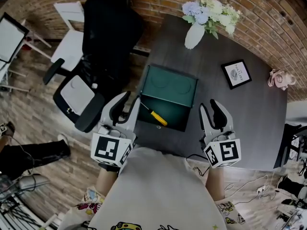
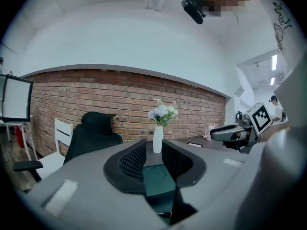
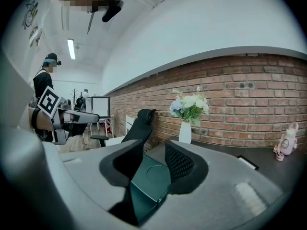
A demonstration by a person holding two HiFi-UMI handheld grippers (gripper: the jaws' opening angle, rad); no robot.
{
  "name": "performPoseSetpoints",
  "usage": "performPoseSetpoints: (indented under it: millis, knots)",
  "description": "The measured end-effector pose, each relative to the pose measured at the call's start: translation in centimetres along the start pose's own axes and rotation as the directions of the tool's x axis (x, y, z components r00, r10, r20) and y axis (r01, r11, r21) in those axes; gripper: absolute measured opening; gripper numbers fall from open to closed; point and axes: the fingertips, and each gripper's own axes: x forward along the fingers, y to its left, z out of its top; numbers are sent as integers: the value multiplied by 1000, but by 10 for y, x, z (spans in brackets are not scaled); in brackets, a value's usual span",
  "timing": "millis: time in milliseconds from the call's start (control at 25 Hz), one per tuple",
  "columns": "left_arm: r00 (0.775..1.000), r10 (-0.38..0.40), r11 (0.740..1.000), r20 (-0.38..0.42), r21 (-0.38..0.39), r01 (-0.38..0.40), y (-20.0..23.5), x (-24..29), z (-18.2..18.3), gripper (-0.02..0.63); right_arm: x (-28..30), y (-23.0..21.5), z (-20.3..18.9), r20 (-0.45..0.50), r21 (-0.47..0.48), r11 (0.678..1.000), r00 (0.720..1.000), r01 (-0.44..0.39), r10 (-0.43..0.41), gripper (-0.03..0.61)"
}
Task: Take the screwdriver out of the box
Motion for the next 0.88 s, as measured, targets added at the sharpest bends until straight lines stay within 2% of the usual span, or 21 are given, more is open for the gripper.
performPoseSetpoints:
  millis: [440,880]
  knots:
    - [1000,25,999,-8,-33,-25,10,-9,-14,101,23,31,-15,-71,-36,994,992,-103,101,140]
    - [998,50,996,-45,-68,-53,15,-19,-36,101,45,68,-49,-178,-12,972,957,-235,229,140]
